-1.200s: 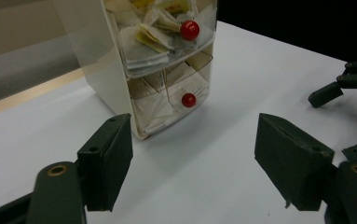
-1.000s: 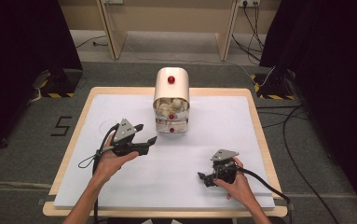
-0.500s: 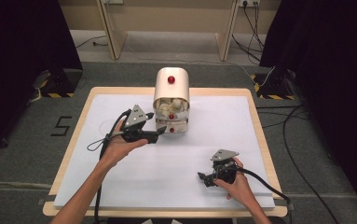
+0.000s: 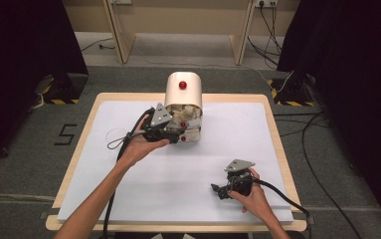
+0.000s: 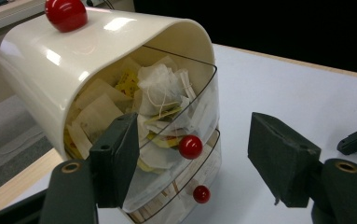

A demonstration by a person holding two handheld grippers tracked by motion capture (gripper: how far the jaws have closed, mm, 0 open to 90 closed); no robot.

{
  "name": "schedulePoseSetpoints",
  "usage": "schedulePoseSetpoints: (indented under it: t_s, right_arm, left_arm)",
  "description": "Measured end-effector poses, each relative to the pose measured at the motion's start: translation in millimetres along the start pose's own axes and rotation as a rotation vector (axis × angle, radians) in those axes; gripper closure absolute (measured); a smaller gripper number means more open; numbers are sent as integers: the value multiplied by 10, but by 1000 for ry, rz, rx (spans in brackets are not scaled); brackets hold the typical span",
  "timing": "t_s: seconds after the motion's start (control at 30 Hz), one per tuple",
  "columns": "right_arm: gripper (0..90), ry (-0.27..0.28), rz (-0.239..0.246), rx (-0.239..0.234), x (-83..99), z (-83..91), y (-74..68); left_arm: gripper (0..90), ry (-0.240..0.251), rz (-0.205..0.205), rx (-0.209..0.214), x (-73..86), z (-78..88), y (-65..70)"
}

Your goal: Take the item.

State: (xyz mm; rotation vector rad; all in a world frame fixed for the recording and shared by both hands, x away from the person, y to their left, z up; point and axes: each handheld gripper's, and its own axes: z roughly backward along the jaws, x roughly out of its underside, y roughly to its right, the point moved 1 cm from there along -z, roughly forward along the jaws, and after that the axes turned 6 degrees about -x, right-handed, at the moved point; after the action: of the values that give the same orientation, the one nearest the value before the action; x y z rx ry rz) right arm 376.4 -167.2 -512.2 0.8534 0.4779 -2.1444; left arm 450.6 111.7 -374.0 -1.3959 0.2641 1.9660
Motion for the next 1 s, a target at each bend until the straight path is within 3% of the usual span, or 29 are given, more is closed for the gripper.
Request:
schedulePoseSetpoints:
  t_s: [0.13, 0.23, 0.5, 0.63, 1.0]
  right_arm:
    - [33, -1, -3, 0, 0, 1, -3]
    - [33, -1, -3, 0, 0, 1, -4]
    - [33, -1, -4, -1, 0, 0, -4]
    - [33, -1, -4, -1, 0, 0, -4]
    - [33, -1, -3, 0, 0, 1, -3]
  left_arm:
    - [333, -28, 12, -5, 6, -97, -47]
    - [324, -48, -12, -13, 25, -125, -59]
    - [320, -52, 20, 4, 31, -161, -94]
    - [323, -71, -9, -10, 23, -163, -55]
    - [339, -101, -18, 8, 21, -69, 48]
